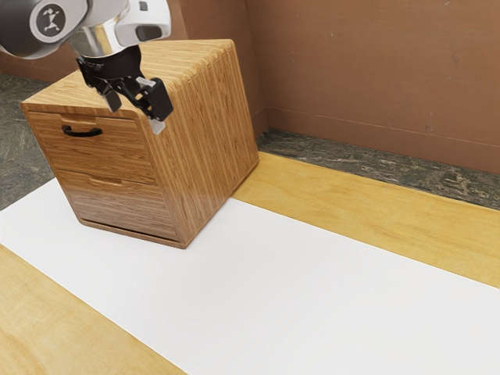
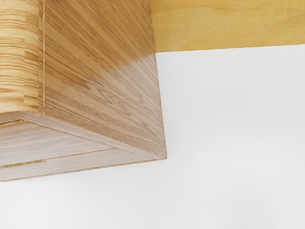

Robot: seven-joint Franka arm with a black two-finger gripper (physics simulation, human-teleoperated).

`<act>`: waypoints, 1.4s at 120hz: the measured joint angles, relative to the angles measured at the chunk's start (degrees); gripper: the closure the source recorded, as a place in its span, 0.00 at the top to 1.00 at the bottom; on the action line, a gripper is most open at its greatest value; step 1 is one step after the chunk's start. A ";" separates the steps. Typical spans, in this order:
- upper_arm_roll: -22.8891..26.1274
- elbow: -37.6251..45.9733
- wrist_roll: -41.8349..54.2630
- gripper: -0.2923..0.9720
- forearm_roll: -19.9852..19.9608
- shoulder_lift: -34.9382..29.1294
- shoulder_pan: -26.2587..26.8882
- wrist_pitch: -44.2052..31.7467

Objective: Pull the drawer handle with one arm to open the drawer

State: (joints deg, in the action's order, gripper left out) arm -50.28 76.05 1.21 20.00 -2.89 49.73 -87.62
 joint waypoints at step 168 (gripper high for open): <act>-15.83 16.11 41.74 0.77 -1.30 -24.31 -3.66 -9.29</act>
State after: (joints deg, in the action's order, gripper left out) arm -66.10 92.16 42.94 18.70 -27.19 46.07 -96.91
